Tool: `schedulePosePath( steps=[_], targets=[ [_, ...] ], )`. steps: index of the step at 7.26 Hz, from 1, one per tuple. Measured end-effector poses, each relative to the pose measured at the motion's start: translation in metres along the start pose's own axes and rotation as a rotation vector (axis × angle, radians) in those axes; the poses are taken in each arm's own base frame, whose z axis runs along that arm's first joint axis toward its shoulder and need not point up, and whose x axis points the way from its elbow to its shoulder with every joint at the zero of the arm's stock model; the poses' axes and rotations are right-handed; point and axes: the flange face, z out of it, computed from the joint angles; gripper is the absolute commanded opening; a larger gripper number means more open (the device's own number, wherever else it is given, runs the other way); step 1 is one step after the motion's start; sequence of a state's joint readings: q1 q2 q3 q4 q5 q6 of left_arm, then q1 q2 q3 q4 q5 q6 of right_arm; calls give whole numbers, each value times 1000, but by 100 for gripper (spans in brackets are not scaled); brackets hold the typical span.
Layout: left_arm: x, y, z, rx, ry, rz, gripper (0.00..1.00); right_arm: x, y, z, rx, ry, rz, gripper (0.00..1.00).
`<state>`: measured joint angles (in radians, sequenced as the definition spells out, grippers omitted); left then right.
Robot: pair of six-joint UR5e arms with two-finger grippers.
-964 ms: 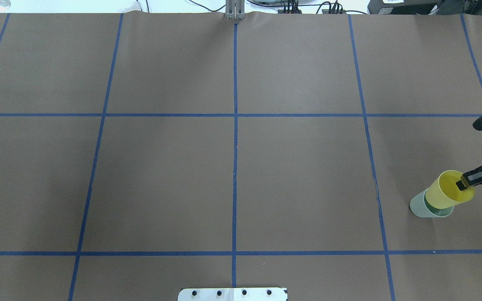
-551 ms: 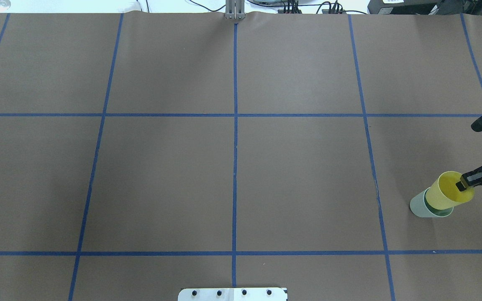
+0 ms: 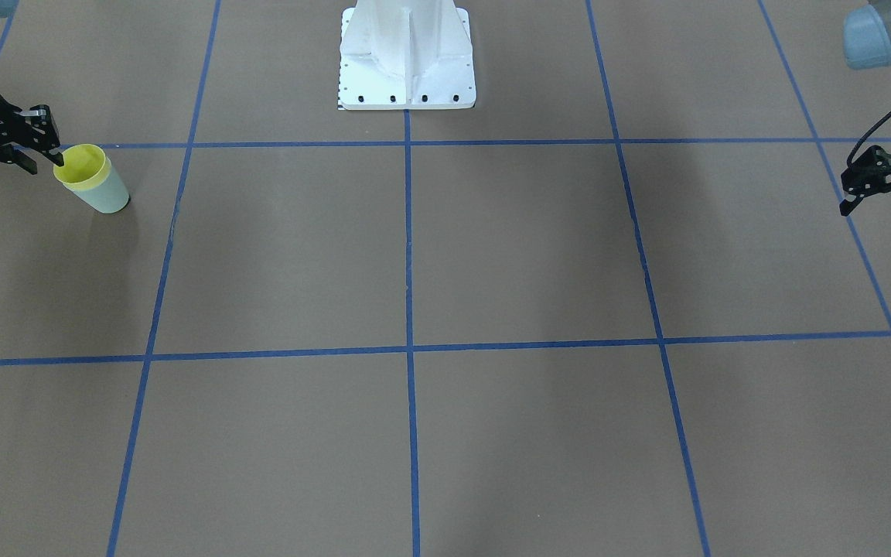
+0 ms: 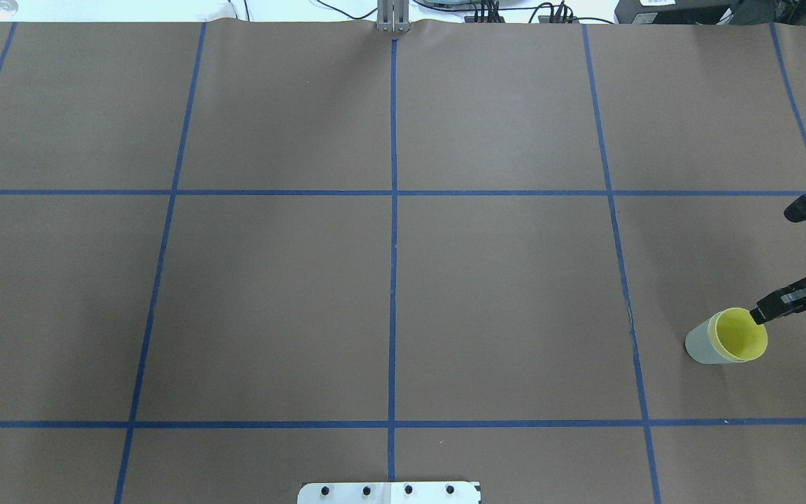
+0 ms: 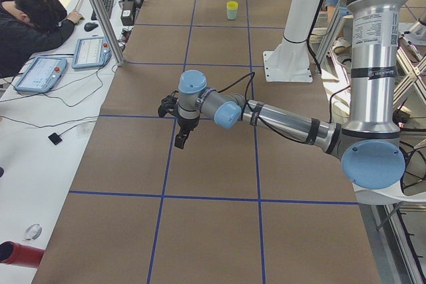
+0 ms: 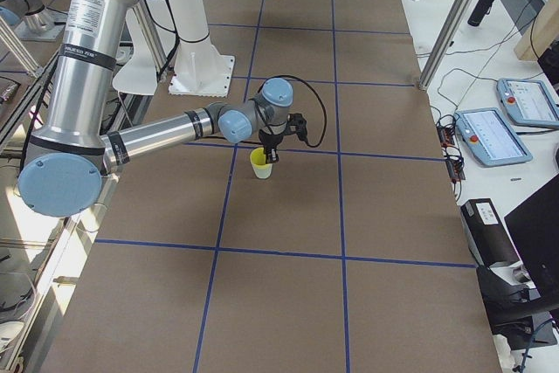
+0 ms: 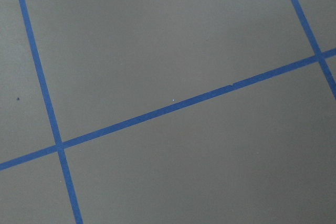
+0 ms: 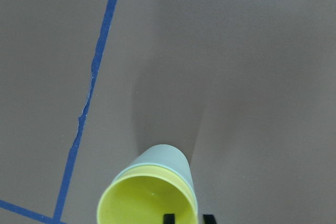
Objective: Transfer and stack yellow cup on green cup
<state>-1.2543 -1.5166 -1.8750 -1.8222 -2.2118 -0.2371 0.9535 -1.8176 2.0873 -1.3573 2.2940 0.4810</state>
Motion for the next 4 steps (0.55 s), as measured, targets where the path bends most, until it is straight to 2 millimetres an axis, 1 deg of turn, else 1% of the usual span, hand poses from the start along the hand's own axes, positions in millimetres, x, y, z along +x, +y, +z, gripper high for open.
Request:
schedulePosePath(
  steps=[1, 2, 3, 4],
  targets=[
    [-13, 2, -2, 2, -12, 2, 100, 5, -2, -5, 14, 1, 9, 100],
    [-42, 6, -5, -5, -36, 22, 100, 13, -4, -10, 28, 5, 24, 100],
    [-78, 13, -7, -32, -64, 45, 100, 25, -6, -15, 45, 17, 30, 100],
    [-114, 22, -11, -62, -86, 67, 100, 44, -8, -18, 57, 35, 16, 100]
  ],
)
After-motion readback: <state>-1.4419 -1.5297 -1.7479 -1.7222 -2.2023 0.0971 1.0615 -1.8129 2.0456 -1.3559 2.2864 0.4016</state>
